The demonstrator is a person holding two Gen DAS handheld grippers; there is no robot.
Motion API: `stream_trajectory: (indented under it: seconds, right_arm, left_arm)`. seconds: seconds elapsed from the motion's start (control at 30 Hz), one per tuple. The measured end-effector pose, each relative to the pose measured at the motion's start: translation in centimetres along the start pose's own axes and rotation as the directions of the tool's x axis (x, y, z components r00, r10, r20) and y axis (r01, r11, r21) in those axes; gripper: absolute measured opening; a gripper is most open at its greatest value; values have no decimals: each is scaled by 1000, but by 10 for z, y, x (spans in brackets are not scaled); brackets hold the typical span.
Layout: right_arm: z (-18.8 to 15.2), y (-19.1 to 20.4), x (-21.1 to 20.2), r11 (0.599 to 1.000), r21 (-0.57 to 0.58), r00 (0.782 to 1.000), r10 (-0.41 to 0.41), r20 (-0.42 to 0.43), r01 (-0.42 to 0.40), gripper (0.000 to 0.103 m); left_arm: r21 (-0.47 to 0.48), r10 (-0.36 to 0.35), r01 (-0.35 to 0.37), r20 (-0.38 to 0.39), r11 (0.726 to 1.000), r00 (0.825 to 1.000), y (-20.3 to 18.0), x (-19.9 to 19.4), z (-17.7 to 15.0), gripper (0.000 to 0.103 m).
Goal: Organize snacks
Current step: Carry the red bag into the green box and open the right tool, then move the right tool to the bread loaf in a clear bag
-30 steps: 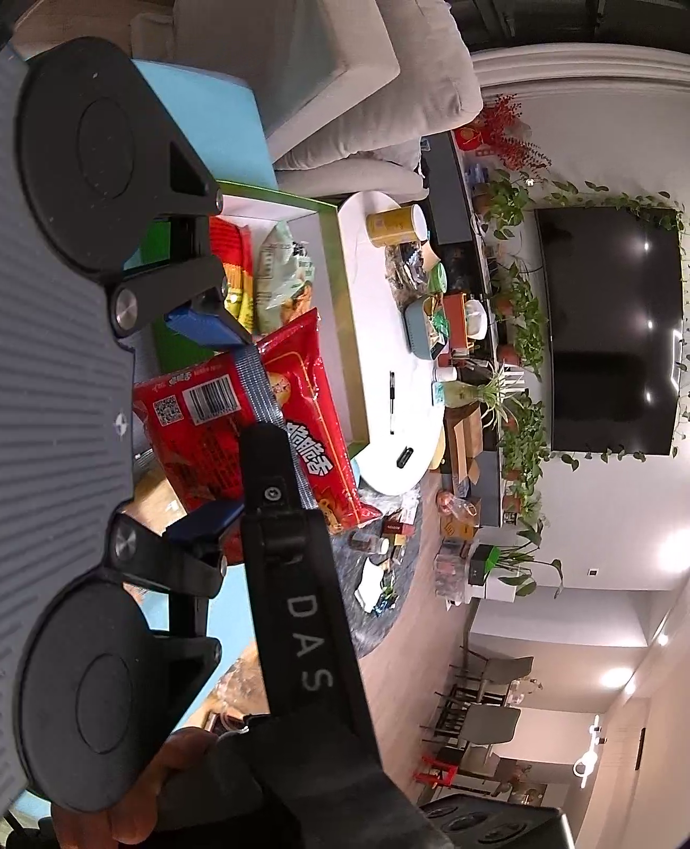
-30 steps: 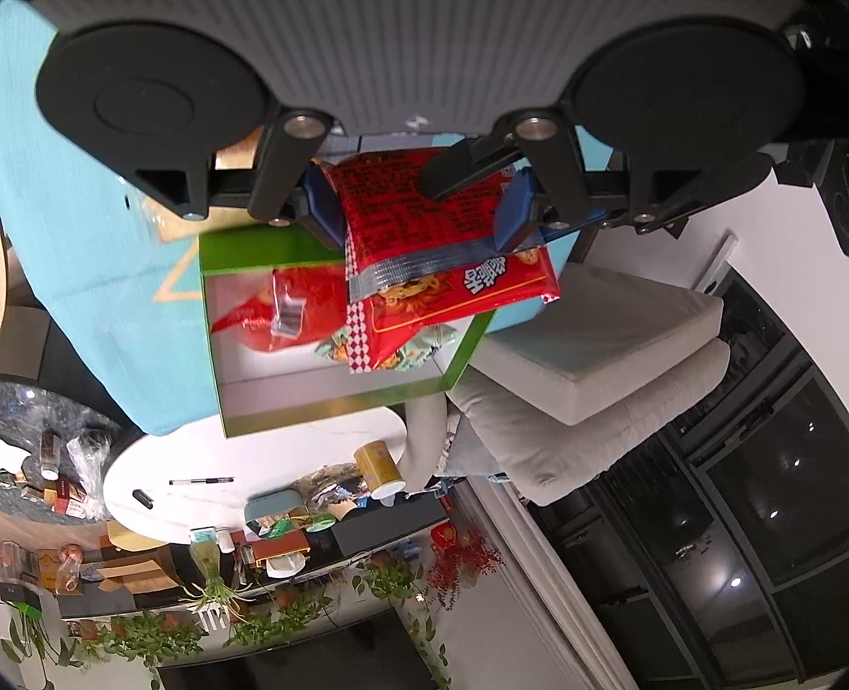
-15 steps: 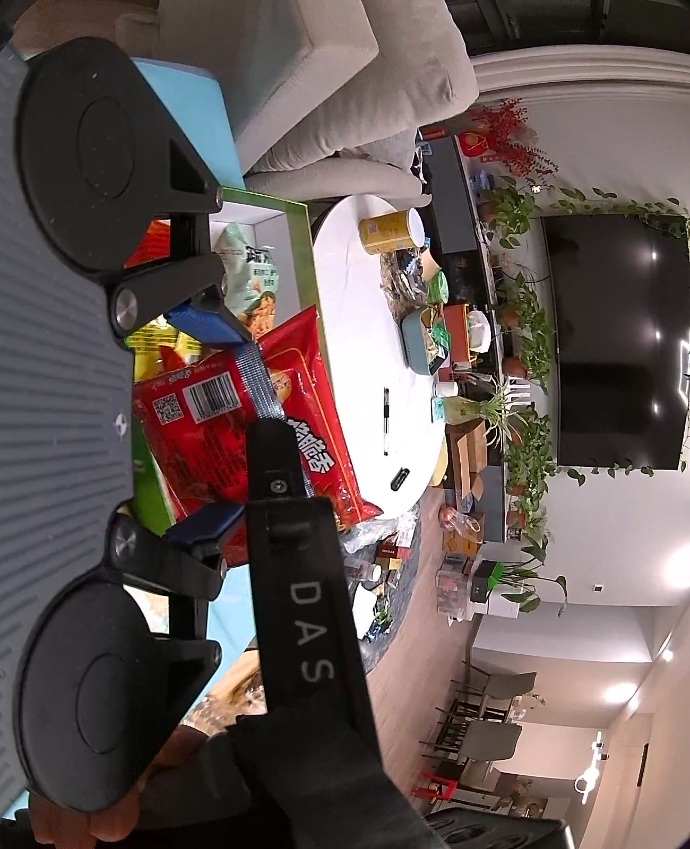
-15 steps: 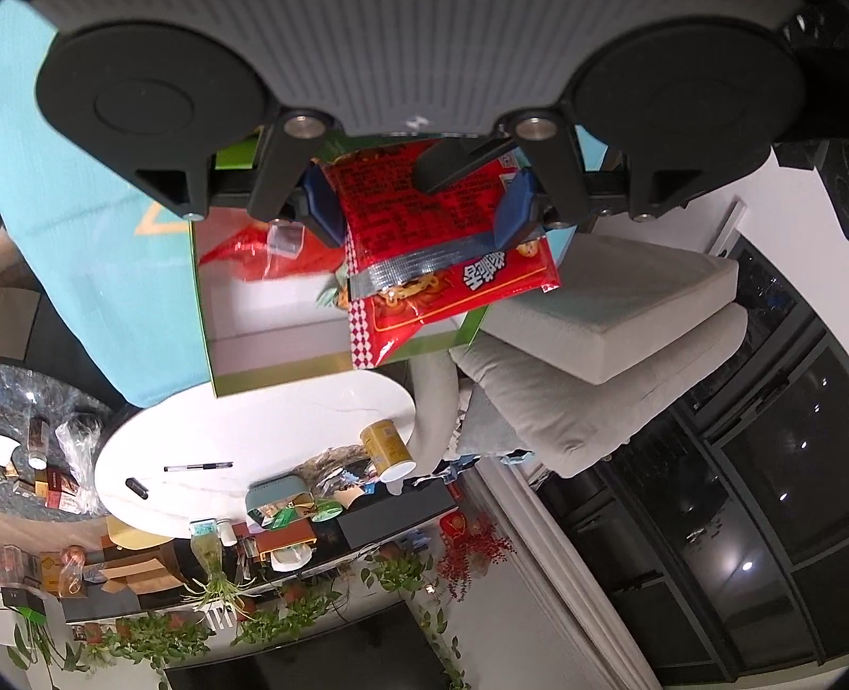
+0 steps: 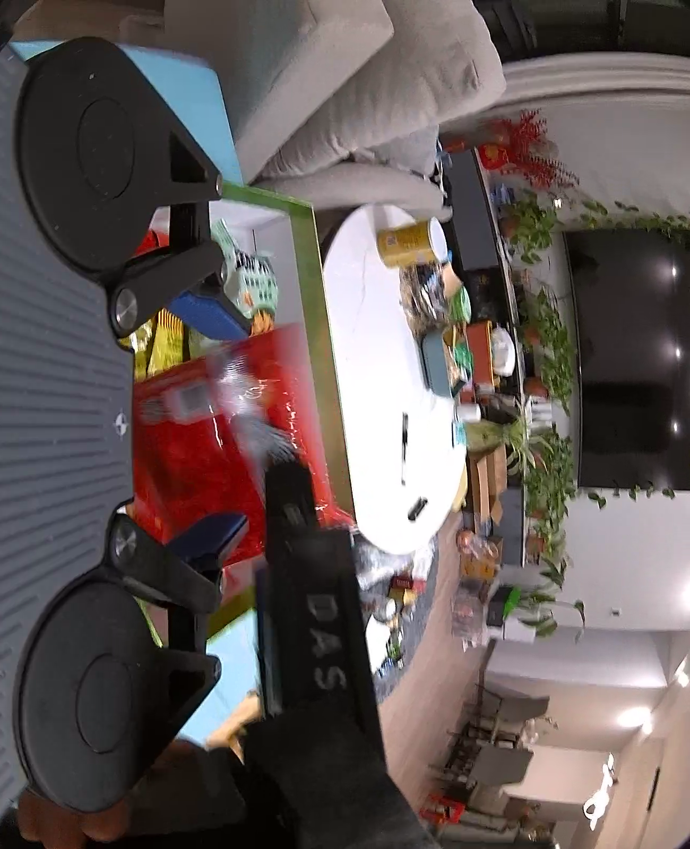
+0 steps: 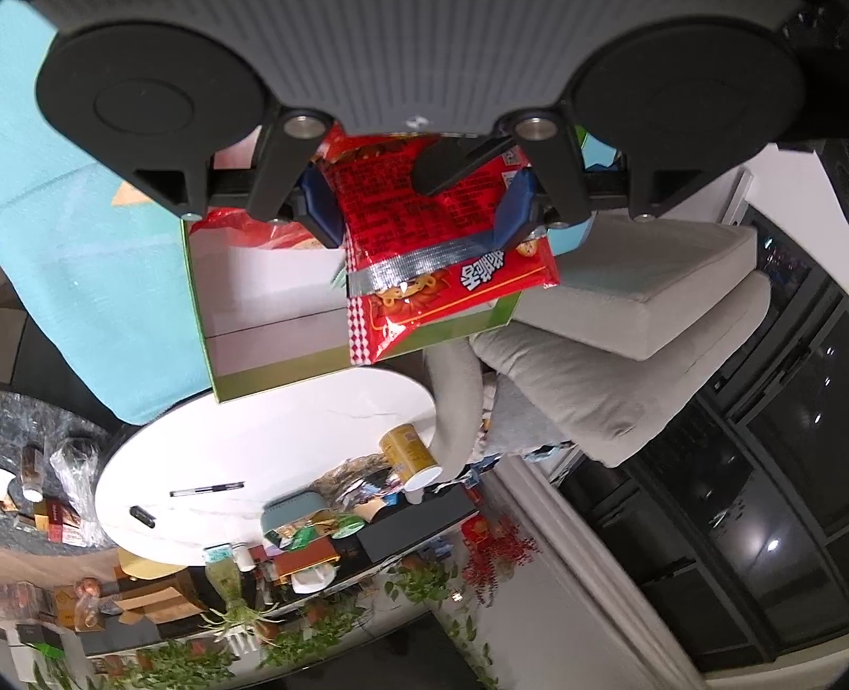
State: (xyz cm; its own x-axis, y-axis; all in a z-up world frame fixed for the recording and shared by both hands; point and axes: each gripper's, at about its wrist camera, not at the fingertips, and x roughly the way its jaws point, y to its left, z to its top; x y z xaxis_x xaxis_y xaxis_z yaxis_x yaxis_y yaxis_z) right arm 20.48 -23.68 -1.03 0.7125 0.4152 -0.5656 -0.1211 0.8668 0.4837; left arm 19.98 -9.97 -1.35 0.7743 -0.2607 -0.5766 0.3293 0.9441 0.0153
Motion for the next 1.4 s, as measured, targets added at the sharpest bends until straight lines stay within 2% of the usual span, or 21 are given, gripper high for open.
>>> stream_trajectory:
  seconds: [0.07, 0.23, 0.6, 0.67, 0.87, 1.13, 1.4]
  right_arm:
    - [-1, -1, -3, 998, -10, 998, -60, 32, 60, 77]
    - [-3, -7, -12, 999, 9, 999, -43, 19, 43, 77]
    - [-8, 0, -32, 999, -35, 999, -35, 13, 35, 78]
    - [-11, -3, -40, 999, -32, 999, -42, 18, 42, 79]
    - [-18, -17, -63, 997, -13, 997, -72, 37, 72, 79]
    - [-37, -34, -76, 994, 14, 994, -109, -2, 109, 79]
    - [-63, -59, -70, 980, 37, 979, -190, -74, 193, 79]
  left_arm:
    - [-9, 26, -26, -6, 1000, 1000, 4, 0, -4, 77]
    - [-50, 26, -27, -15, 998, 1000, 13, -4, -9, 77]
    - [-41, 60, -59, 26, 997, 998, 14, -36, -11, 77]
    - [-57, 86, -83, 38, 995, 996, 17, -46, -12, 78]
    - [-128, 103, -96, 54, 987, 993, 30, -73, -19, 79]
    - [-129, 77, -74, 19, 989, 997, 20, -87, -38, 79]
    - [-99, -7, 2, -52, 995, 999, -10, -76, -62, 79]
